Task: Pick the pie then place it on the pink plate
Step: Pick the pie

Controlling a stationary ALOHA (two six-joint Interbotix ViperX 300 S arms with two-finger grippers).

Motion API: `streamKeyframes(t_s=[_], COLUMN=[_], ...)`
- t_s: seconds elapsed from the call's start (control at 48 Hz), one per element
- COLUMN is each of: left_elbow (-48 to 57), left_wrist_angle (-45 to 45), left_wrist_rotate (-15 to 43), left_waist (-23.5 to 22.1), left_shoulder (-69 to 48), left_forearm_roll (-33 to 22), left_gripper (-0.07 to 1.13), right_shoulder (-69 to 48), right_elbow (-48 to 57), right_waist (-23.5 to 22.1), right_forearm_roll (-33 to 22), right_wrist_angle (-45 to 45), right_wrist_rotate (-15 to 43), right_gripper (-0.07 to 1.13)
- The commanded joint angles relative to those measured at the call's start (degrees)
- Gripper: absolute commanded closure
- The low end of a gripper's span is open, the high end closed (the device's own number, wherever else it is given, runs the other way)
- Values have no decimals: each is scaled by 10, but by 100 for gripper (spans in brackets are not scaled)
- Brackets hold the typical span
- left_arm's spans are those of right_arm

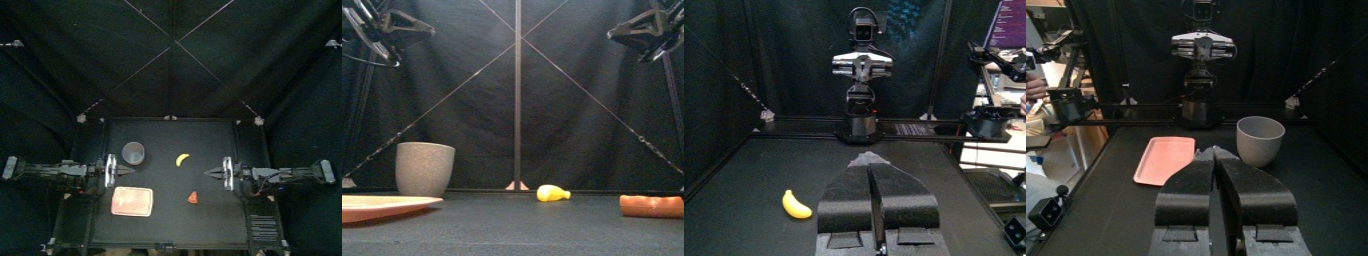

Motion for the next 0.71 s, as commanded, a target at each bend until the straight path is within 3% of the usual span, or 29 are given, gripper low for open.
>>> streamKeyframes(t_s=[0.021,0.188,0.312,0.417,0.625,0.708], left_elbow=[-10,-10,-10,-9,-7,-6], left_wrist_angle=[-2,-2,-2,-2,-2,-3], left_wrist_rotate=[1,2,2,2,2,3], left_waist=[8,7,7,5,5,6], left_shoulder=[8,7,8,8,8,8], left_forearm_roll=[0,3,4,4,5,5], left_gripper=[95,98,98,98,98,98], right_shoulder=[19,83,152,193,238,246], right_elbow=[-4,-34,-74,-99,-127,-131], right_waist=[2,2,5,20,34,34], right_forearm_roll=[-2,-4,-7,-7,-3,-2], right_wrist_angle=[3,85,179,226,229,225], right_wrist_rotate=[2,1,1,0,4,4], right_gripper=[101,97,84,63,7,-3])
